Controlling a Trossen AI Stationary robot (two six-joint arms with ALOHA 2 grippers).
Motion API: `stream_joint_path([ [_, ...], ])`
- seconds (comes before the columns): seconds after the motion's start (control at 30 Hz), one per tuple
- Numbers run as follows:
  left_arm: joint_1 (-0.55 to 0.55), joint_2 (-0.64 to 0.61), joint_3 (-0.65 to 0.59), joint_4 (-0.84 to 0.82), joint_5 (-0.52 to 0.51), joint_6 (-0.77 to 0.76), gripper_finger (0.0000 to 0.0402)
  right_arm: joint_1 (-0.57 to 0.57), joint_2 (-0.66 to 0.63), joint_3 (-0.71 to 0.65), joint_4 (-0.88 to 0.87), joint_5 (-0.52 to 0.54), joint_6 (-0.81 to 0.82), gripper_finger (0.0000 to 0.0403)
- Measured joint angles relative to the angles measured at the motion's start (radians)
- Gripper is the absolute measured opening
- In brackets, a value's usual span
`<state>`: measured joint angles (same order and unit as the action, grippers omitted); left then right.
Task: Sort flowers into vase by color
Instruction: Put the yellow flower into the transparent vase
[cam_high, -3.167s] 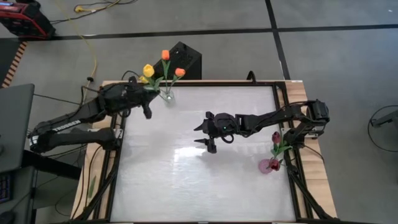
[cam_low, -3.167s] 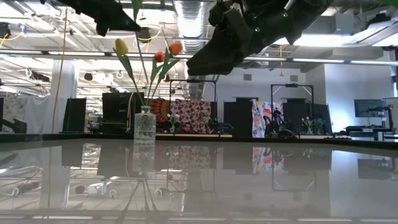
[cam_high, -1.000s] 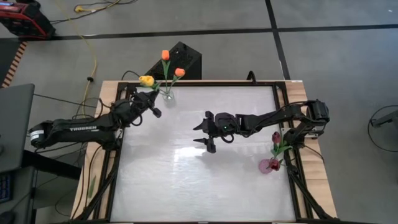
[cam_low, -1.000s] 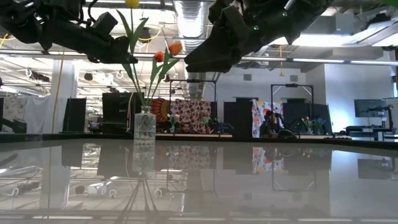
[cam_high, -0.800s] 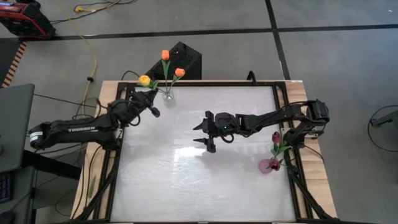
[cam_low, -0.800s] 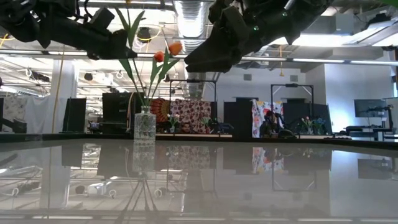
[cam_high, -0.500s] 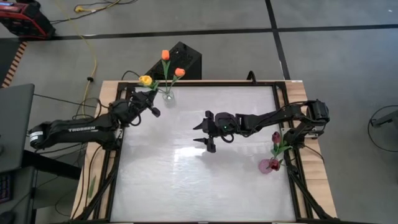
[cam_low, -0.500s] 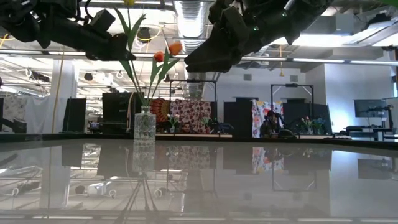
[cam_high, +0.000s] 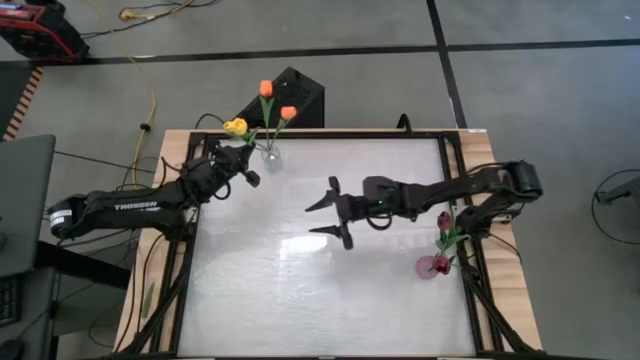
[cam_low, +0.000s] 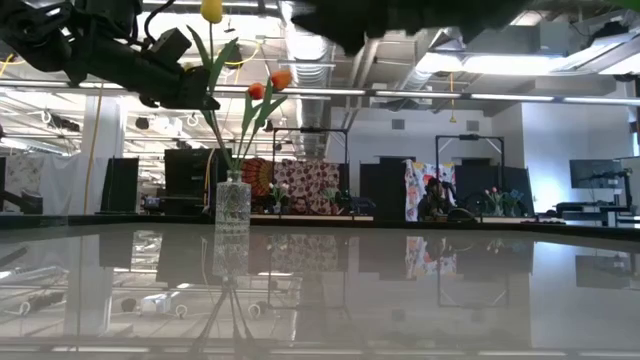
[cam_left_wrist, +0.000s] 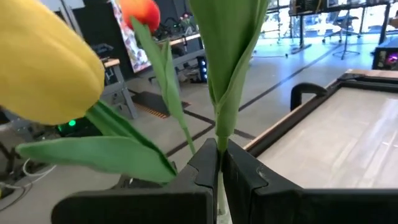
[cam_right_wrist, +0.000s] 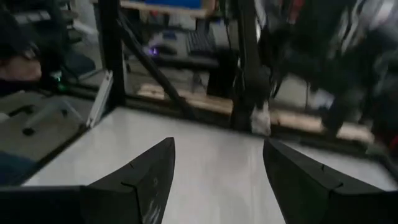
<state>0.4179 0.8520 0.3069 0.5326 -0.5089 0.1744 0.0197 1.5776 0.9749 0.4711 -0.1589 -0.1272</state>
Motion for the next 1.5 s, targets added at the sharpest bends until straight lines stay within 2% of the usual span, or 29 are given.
stream_joint_path([
  [0.23, 0.037, -0.004, 0.066, -0.181, 0.009, -0.019, 0.0000, -0.002, -0.089, 0.000, -0.007, 0.001, -0.013, 0.0270],
  [0.57, 0.069, 0.001, 0.213, -0.451, 0.080, -0.038, 0.0000, -0.051, -0.134, 0.000, -0.023, 0.003, -0.013, 0.0270],
  [0.87, 0.134, 0.030, 0.214, -0.483, 0.200, -0.103, 0.0000, -0.084, -0.134, 0.000, -0.022, 0.003, 0.014, 0.0270],
  [1.07, 0.157, 0.140, 0.214, -0.411, 0.266, -0.115, 0.0000, -0.090, -0.155, 0.000, -0.025, 0.002, 0.022, 0.0270],
  [1.27, 0.156, 0.227, 0.214, -0.403, 0.263, -0.113, 0.0000, -0.095, -0.201, 0.000, -0.027, 0.002, 0.022, 0.0270],
  [1.5, 0.156, 0.245, 0.215, -0.400, 0.261, -0.113, 0.0000, -0.104, -0.260, 0.000, -0.057, 0.002, 0.017, 0.0270],
])
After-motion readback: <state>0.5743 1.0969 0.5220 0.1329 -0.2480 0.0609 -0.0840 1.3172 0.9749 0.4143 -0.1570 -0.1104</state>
